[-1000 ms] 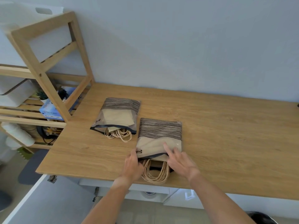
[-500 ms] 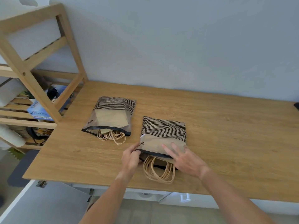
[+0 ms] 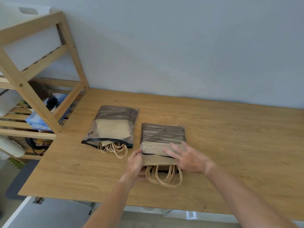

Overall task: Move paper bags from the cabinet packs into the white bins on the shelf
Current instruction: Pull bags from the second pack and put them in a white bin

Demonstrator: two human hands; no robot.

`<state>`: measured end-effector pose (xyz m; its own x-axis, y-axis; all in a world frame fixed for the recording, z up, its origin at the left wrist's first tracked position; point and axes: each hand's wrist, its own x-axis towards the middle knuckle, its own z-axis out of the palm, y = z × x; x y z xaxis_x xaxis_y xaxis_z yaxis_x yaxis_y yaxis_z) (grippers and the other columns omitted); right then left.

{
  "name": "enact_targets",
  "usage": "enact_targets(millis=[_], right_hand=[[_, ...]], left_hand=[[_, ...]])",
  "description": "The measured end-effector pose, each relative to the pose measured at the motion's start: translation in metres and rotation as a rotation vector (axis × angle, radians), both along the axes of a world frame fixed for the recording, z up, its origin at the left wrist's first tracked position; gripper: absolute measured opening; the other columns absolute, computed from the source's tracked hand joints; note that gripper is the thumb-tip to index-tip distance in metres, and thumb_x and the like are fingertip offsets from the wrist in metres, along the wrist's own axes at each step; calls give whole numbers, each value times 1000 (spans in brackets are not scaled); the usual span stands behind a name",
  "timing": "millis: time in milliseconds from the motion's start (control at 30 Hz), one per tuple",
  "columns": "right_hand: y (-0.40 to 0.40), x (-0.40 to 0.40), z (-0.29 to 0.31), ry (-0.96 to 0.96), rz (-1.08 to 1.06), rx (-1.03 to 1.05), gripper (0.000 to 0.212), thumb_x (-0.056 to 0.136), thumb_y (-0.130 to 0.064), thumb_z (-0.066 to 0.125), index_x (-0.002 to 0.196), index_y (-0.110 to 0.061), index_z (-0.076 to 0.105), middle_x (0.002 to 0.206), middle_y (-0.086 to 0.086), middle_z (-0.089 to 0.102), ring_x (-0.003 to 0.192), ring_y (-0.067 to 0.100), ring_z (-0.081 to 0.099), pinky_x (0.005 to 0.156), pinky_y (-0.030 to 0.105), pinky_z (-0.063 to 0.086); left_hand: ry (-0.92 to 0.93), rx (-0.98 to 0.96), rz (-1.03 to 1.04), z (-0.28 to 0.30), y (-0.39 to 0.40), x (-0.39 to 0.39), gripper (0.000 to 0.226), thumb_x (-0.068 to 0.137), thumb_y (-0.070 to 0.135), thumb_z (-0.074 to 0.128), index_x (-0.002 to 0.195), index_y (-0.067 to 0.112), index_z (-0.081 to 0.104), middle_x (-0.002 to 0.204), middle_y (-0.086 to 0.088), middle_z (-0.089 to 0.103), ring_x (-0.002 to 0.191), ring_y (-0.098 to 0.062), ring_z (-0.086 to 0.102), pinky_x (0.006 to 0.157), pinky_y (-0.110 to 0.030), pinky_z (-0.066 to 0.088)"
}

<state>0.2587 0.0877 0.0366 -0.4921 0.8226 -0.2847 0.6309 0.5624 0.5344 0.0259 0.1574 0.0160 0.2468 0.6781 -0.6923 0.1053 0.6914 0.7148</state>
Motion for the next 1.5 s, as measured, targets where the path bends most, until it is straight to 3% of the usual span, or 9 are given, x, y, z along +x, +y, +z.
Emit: enact_targets(millis=[167,367,667,867,1033,1200,1300,1367,1500], right_hand=[[7,-11,-10,103,-256,232,16,91,-10,63,105,-5,69,164,22,-10,146,49,16,104,72,33],[-36,-44,-37,121,-317,233,8,82,-8,72,89,-5,72,166,17,-4,146,51,16,104,73,29],[-67,-17,-12,-52,-31,94,3,82,-21,75,81,-23,78,166,17,6,147,46,21,107,70,30],[-49,-17,6,-11,60,177,17,92,-27,64,83,-22,77,165,15,13,147,47,21,106,66,34],[-28,-17,0,43,-79,235,12,92,-18,64,95,-12,74,164,16,13,146,48,21,104,68,35],[-34,-25,-11,172,-328,271,11,87,-12,69,82,-7,61,163,22,16,144,50,26,94,69,45],[-37,-29,-22,178,-267,237,12,87,-17,70,82,-8,65,165,21,8,147,51,14,98,73,38],[-40,-39,-31,139,-214,168,13,87,-20,71,88,-8,70,165,19,6,148,51,8,100,75,32],[-41,-43,-35,215,-315,188,10,85,-12,71,80,-5,66,165,20,7,147,52,11,98,76,36]], left_hand=[[-125,10,31,9,15,15,38,100,26,42,136,37,44,126,-5,59,109,-29,62,78,-42,57],[20,89,10,-5,0,8,54,98,30,50,149,22,32,140,-2,50,118,-21,51,99,-38,44],[-126,-41,-121,-11,-17,-5,57,78,16,75,128,19,48,117,-10,65,105,-29,64,78,-44,59],[-91,-101,-185,-15,-10,-6,81,62,54,86,126,15,53,113,-13,70,101,-30,69,83,-43,59],[-159,-72,37,-20,-1,2,59,76,23,84,125,5,55,109,-17,72,98,-32,70,81,-47,60],[119,352,3,-15,-13,11,71,84,27,76,143,16,38,122,3,56,113,-16,54,99,-34,45],[481,590,-168,-14,-23,14,69,82,33,73,142,22,40,132,-8,46,121,-27,41,99,-38,39],[709,818,-239,-13,-25,11,52,79,30,70,127,26,50,123,-7,45,115,-28,41,92,-42,42],[703,1413,-498,-17,-28,-10,7,72,30,60,79,31,59,81,16,58,84,-11,53,77,-34,36]])
